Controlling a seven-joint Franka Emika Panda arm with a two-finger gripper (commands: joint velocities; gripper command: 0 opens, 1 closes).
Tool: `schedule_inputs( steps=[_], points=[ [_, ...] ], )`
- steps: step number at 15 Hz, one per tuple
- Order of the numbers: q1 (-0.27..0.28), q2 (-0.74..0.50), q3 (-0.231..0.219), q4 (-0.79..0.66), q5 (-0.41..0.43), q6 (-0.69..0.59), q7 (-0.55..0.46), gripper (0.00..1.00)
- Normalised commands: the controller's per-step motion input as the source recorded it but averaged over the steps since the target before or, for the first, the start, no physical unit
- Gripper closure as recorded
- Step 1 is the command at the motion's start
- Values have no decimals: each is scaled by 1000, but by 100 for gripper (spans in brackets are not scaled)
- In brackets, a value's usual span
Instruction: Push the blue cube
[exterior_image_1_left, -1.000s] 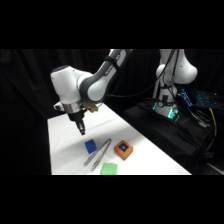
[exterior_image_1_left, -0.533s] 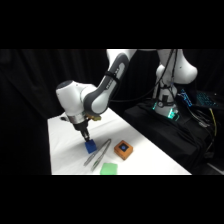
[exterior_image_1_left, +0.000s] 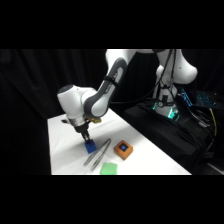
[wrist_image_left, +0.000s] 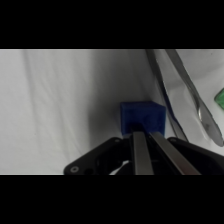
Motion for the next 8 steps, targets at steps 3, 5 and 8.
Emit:
schedule_inputs(
  steps=[3,5,8],
  points=[
    [-22,-319,18,9,36,-376,-43,93],
    [-21,-275,8,122,25,-498,-54,68],
    [-29,-220,3,174,38,-457,-57,49]
  ],
)
